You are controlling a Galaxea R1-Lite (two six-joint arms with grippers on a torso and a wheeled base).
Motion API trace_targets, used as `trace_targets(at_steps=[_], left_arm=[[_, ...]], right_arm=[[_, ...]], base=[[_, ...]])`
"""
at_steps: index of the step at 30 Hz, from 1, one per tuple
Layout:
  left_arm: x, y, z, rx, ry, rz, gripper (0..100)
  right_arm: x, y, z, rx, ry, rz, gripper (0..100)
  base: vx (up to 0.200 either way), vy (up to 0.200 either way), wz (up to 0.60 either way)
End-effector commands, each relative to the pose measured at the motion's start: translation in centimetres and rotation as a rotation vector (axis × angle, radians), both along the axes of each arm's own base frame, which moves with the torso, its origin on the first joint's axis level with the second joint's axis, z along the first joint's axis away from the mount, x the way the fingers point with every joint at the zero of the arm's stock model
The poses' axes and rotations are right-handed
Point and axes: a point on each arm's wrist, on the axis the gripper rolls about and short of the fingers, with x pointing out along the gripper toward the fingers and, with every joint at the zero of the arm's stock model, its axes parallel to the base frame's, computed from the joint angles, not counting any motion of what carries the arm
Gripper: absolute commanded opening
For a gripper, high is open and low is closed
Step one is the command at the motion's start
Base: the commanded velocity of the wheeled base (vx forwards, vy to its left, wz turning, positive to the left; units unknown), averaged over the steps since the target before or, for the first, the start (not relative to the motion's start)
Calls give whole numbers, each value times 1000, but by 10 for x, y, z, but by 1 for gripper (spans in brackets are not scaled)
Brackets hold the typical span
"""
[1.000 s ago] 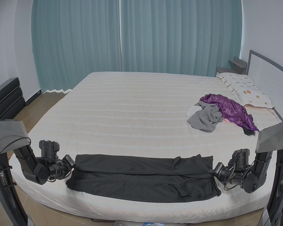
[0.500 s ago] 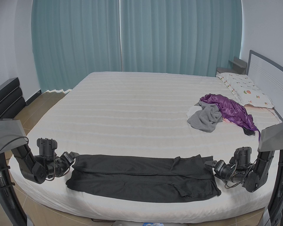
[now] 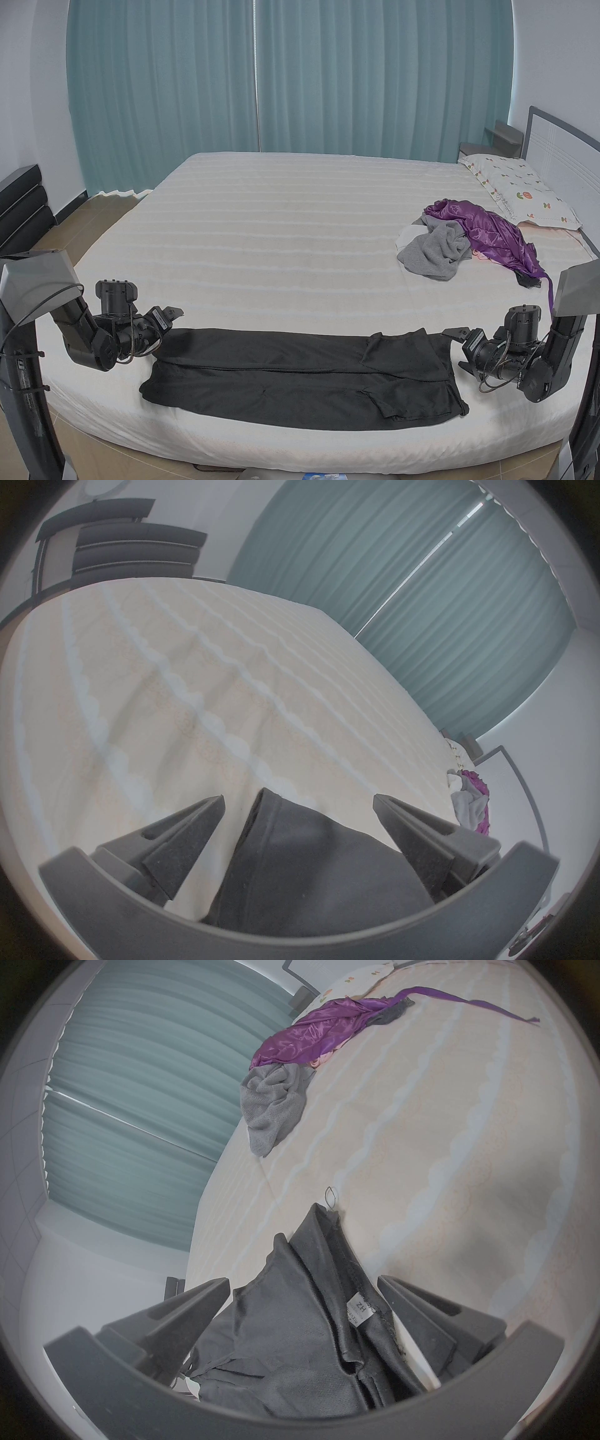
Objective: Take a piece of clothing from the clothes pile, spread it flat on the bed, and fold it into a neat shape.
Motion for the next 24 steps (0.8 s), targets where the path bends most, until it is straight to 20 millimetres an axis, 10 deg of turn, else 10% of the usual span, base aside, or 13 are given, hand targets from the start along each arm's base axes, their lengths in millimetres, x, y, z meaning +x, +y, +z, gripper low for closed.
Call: trace_targets(at_steps=[1,4,5,20,21,24], left_arm=[[9,0,-26,17,44,-10,100],[15,0,-27,19,33,-9,100],[16,0,-28,20,33,-6,0],[14,4,-27,-16,39,40,0],[14,4,-27,-17,39,41,100],[14,4,-25,-18,36,42,100]], right_arm=[[1,0,-5,8,16,4,100],[0,2,-5,7,19,12,100],[0,1,-5,7,19,10,100],[-1,-1,-13,7,30,1,100],[-1,-1,-13,7,30,1,100],[-1,-1,-13,7,30,3,100]], base=[[0,0,0],[0,0,0],[0,0,0],[0,0,0],[0,0,0],[0,0,0]])
